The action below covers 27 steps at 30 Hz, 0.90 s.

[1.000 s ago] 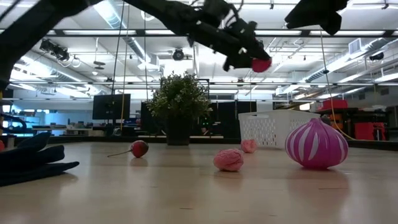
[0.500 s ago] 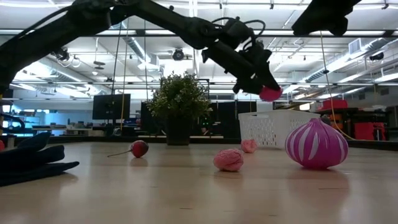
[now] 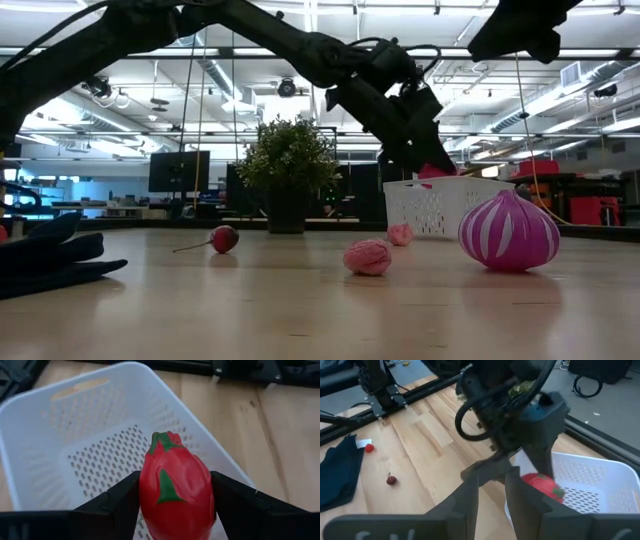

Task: Pick and placing Produce into tupperware
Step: Put the dragon fruit into the bin, then put the top cherry into the bin

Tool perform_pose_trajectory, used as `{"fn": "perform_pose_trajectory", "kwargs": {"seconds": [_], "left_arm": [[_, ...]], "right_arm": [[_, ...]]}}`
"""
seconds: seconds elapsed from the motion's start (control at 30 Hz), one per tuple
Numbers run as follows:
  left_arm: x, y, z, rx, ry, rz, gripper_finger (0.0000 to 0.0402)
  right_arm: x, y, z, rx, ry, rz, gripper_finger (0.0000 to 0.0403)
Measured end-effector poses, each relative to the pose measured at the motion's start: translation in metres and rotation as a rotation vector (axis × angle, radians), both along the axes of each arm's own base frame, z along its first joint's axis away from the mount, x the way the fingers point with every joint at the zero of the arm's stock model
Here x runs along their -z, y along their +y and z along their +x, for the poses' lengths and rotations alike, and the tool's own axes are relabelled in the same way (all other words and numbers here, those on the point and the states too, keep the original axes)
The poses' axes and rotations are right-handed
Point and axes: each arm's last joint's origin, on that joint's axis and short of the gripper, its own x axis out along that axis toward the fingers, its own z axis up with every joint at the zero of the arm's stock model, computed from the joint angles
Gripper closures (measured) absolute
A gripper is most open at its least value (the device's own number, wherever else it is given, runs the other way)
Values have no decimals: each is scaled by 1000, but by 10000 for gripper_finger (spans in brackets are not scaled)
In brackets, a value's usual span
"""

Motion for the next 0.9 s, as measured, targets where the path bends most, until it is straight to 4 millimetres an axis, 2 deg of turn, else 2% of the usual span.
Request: {"fn": "perform_pose_trajectory", "kwargs": {"seconds": [0.27, 0.5, 0.9], "left_arm": [[10, 4, -3, -12, 51, -12, 168], [33, 5, -1, -12, 107, -29, 169], [30, 4, 0, 43, 99, 35, 134]], "right_arm": [[6, 2, 8, 18, 13, 58, 299], [14, 8, 17, -14, 60, 104, 299], [18, 24, 17, -67, 67, 139, 298]]}}
